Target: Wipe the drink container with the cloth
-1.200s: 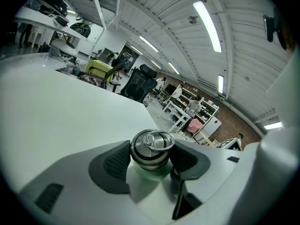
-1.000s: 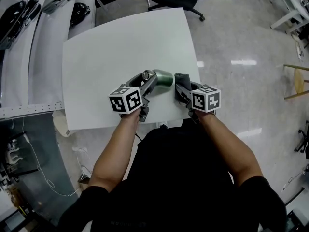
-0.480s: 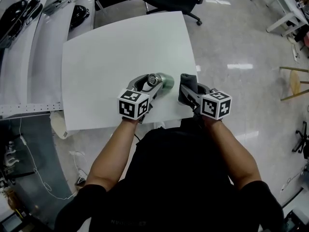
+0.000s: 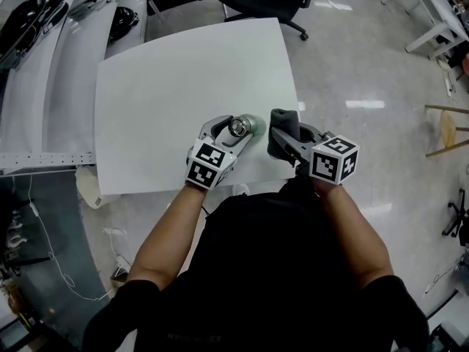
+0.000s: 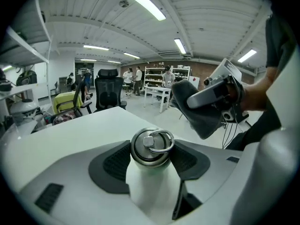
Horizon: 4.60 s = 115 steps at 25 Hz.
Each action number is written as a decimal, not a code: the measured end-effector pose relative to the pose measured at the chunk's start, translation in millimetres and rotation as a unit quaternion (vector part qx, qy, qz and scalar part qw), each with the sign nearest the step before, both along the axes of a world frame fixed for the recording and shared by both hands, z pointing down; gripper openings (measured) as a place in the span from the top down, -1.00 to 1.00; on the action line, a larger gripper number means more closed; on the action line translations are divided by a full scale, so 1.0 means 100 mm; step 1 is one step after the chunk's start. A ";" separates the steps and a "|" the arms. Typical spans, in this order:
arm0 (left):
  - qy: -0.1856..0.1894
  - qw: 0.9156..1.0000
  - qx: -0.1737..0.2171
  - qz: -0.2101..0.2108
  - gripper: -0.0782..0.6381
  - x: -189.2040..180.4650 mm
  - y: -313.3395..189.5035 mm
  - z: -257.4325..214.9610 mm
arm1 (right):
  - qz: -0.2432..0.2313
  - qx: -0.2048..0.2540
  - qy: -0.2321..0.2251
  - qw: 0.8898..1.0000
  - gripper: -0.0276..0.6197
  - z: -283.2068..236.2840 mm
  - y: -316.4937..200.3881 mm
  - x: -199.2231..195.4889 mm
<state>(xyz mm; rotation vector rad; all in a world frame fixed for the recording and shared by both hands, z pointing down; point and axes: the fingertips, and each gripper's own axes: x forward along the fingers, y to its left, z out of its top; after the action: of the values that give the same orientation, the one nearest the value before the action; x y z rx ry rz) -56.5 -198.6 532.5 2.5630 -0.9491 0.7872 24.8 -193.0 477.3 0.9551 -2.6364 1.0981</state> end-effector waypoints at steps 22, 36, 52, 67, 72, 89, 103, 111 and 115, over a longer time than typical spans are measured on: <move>-0.114 0.991 0.057 0.030 0.05 0.28 0.13 -0.01 | -0.208 0.000 -0.048 0.977 0.58 -0.01 -0.28 -0.45; -0.151 0.987 0.039 0.031 0.05 0.12 0.22 0.03 | -0.242 -0.006 -0.012 0.970 0.58 0.29 -0.28 -0.61; -0.158 0.986 0.036 0.030 0.05 -0.01 0.29 0.06 | -0.225 -0.029 0.001 0.974 0.58 0.55 -0.41 -0.60; -0.143 0.989 0.034 0.020 0.05 -0.08 0.30 0.06 | -0.190 -0.064 0.036 0.979 0.58 0.99 -0.61 -0.47; -0.142 0.989 0.036 0.020 0.05 -0.07 0.29 0.06 | -0.185 -0.071 0.046 0.979 0.58 1.08 -0.67 -0.43; -0.149 0.987 0.046 0.025 0.05 -0.07 0.33 0.06 | -0.173 -0.042 0.127 0.976 0.58 1.31 -0.73 -0.33; -0.164 0.984 0.054 0.036 0.05 -0.08 0.35 0.07 | -0.120 0.015 0.171 0.978 0.58 1.13 -0.89 -0.12; -0.176 0.981 0.065 0.053 0.05 -0.01 0.33 0.06 | -0.086 -0.027 -0.009 0.996 0.58 0.33 -0.96 -0.33; -0.185 0.978 0.071 0.063 0.05 0.04 0.33 0.05 | -0.108 -0.074 -0.115 0.985 0.58 0.00 -0.89 -0.54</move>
<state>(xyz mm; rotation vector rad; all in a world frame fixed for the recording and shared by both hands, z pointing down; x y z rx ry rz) -52.3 -166.0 537.7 2.6728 -0.9822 1.3133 -29.5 -281.9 477.5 0.5272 -2.7036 1.3968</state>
